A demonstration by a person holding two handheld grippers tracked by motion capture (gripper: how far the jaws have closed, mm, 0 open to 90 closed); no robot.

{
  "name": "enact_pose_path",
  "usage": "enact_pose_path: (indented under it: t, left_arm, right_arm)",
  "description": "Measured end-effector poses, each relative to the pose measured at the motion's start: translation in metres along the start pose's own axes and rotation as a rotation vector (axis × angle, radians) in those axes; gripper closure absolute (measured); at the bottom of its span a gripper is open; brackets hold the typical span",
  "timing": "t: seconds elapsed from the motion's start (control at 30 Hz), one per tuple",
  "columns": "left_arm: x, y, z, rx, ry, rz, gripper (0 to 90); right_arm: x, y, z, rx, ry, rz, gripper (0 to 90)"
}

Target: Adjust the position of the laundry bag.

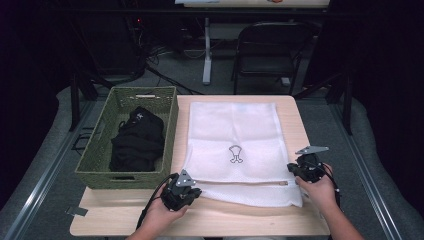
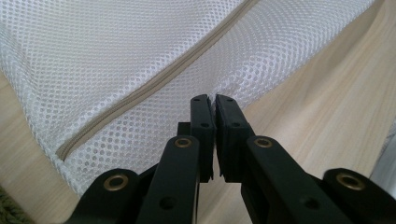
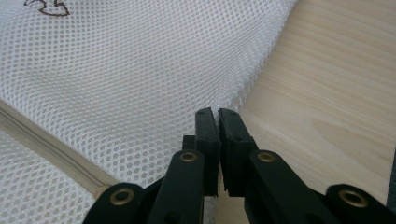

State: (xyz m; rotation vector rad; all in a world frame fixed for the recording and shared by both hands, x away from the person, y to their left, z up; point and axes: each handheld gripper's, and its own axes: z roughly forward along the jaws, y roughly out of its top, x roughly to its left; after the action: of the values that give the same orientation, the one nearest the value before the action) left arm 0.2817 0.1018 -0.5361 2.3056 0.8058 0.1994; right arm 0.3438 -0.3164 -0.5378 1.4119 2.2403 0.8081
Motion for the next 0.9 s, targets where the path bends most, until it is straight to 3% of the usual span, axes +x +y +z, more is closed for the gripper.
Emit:
enact_pose_path:
  t: [0.47,0.9]
  left_arm:
    - [-0.010,-0.009,-0.014,-0.016,-0.001,0.013,86.9]
    - [-0.017,-0.016,-0.021,-0.030,-0.004,0.004,86.9]
  right_arm:
    - [0.011,-0.004,-0.015,-0.015,0.015,-0.043,87.0]
    - [0.017,-0.011,-0.025,-0.031,0.039,-0.044,86.9]
